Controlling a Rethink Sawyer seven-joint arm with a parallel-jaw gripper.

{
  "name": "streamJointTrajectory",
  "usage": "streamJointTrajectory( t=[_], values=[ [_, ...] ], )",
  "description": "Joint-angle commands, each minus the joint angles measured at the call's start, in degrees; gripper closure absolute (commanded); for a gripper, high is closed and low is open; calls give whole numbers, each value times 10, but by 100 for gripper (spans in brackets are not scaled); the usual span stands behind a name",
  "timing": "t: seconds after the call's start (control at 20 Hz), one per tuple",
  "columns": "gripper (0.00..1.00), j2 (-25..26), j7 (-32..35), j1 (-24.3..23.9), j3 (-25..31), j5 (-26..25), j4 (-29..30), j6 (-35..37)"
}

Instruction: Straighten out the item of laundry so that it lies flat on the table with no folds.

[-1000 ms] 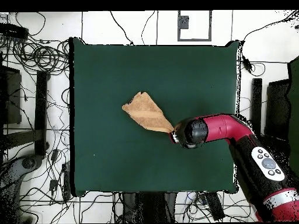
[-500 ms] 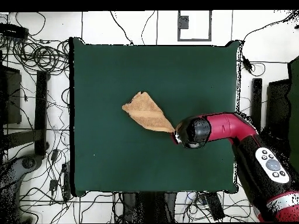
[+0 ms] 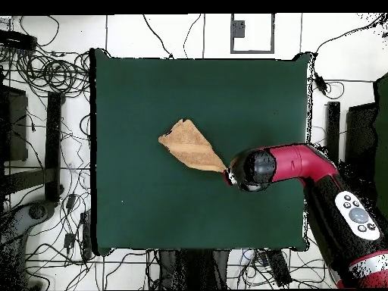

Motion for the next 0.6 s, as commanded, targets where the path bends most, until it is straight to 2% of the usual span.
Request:
streamJointTrajectory(
  t=[0.05,0.6],
  values=[
    [0,29,-185,12,54,5,0,17],
    [0,66,-186,12,48,-18,-13,-3]
  ],
)
